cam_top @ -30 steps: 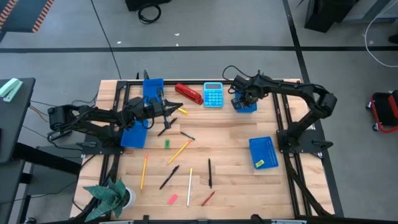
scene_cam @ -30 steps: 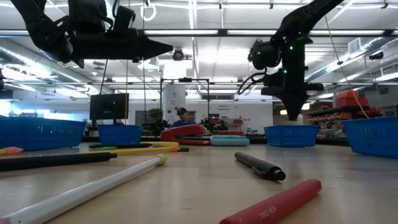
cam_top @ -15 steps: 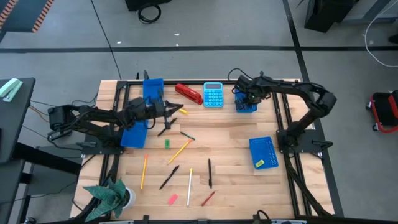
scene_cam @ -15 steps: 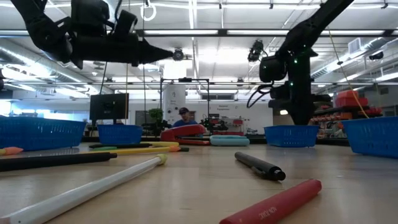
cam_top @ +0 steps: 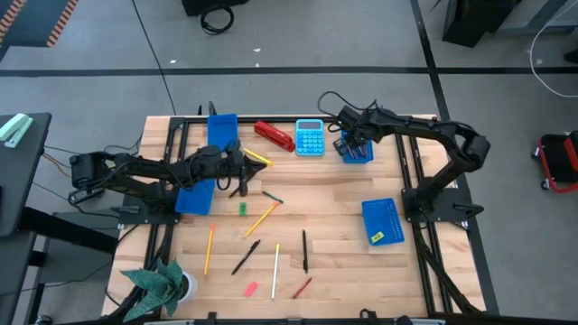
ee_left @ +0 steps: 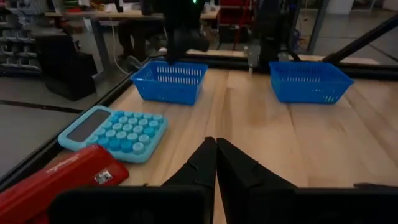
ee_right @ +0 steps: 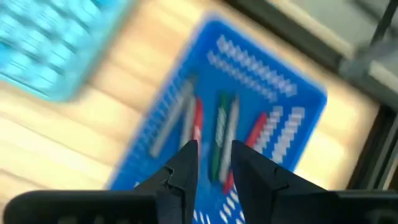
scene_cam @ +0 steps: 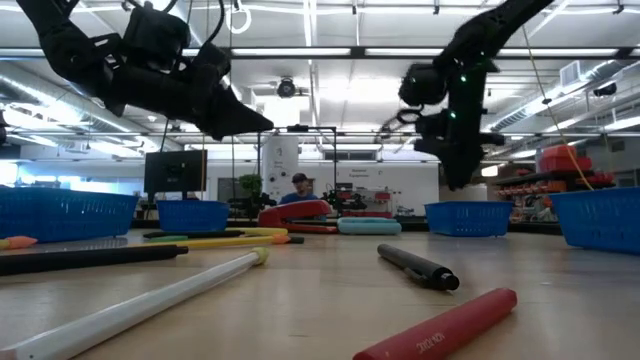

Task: Sort crayons/erasers/pens/pencils in bins
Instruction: Put the top black pen into the top left bin

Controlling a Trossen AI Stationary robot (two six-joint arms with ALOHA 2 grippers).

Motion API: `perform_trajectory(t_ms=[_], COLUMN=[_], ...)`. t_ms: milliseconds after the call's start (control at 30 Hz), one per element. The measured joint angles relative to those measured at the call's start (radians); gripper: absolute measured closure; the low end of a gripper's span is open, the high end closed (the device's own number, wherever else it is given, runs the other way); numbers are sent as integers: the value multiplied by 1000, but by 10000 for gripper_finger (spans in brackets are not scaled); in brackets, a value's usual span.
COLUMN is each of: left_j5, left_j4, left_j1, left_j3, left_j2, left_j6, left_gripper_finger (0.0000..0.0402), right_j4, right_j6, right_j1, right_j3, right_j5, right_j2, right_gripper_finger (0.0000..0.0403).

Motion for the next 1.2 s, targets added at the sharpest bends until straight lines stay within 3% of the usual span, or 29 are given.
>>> perform_trajectory(t_ms=[133,333,400,567,633,800,867,1000,1100,1200], left_j5=[-13,-42,-79,-301,-351,-367,-367,-327,-226,-213], left_j4=[-29,-156,-313,-896,-1099,-1470,-1607,-1694,-1681,-1675], left_j1=[3,18,-5,-85,-93,-65,-43,3,33,42], left_j3=[0,27,88,366,475,691,752,814,819,819], left_j2=[0,-4,-12,23,43,119,161,248,313,369], left_j6=[12,-71,-25,48,-19,-347,-408,-436,-424,-416], left_gripper_finger=[366,338,328,320,319,319,319,318,313,309], right_j4=[73,332,395,501,507,513,559,672,679,684], right_j6=[-57,-167,-247,-406,-427,-419,-431,-436,-434,-444], right_j1=[110,306,340,350,339,308,298,284,294,309], right_j3=[43,18,18,17,17,17,16,16,16,7], right_j5=[48,160,169,172,172,173,162,66,-39,-92], right_j2=[-14,-45,-42,-37,-37,-39,-39,-40,-34,-18], right_gripper_finger=[299,299,299,299,299,299,299,299,299,299])
